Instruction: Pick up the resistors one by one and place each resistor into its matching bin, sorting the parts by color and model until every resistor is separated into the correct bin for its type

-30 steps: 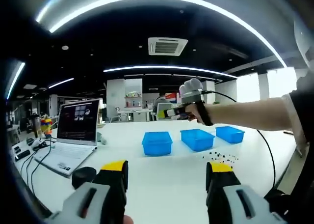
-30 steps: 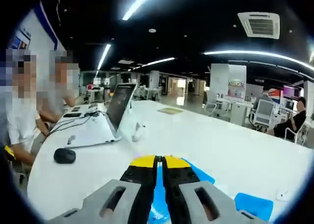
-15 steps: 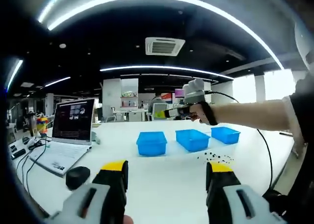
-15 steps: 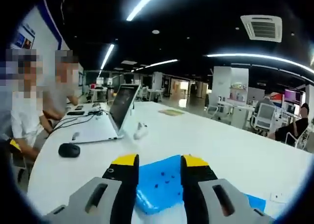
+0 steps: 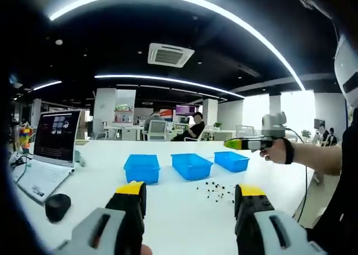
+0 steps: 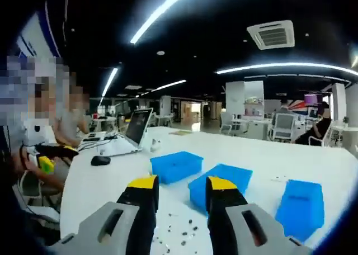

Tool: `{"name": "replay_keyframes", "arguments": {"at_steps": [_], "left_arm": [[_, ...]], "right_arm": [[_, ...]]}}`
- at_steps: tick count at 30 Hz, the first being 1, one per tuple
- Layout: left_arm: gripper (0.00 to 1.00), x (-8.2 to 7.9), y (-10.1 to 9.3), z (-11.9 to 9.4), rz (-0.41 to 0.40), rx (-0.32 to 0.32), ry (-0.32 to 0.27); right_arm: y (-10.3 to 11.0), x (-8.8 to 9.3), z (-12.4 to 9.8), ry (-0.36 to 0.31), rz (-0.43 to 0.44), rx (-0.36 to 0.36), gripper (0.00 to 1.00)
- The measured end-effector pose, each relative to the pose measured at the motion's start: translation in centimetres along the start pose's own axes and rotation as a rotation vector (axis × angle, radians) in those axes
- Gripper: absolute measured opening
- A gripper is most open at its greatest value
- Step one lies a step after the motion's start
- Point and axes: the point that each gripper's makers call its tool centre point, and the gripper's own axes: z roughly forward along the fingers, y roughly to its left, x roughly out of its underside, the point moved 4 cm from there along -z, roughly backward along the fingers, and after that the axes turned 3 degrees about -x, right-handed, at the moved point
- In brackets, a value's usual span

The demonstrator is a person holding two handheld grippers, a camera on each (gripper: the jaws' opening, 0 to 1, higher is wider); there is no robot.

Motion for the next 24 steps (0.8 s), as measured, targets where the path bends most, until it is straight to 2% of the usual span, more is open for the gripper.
{"name": "replay_keyframes", "arguments": {"at_steps": [1,5,8,11,14,18,24], "left_arm": [[0.65,0.0,-0.1,0.1,0.001,0.006,0.0],[0.65,0.1,-0.9,0.7,0.018,0.047,0.019],[0.65,0.4,-1.5,1.0,0.022,0.079,0.035],[0.65,0.5,-2.1,1.3,0.027,0.098,0.046],[0.65,0.7,-2.4,1.5,0.03,0.107,0.053],[0.65,0.7,-2.8,1.6,0.031,0.114,0.056],[0.65,1.2,-2.6,1.2,0.035,0.106,0.08]], "right_arm": [[-0.1,0.3,-1.2,-0.003,0.007,0.017,0.35],[-0.1,2.6,-8.8,0.01,0.027,0.143,0.34],[0.9,3.2,-12.2,0.004,0.063,0.171,0.34],[1.6,3.8,-14.2,0.037,0.05,0.198,0.34],[2.3,4.0,-14.9,0.057,0.041,0.202,0.34],[2.5,4.3,-14.3,0.088,0.047,0.186,0.34],[2.2,4.7,-11.7,0.183,0.105,0.091,0.33]]}}
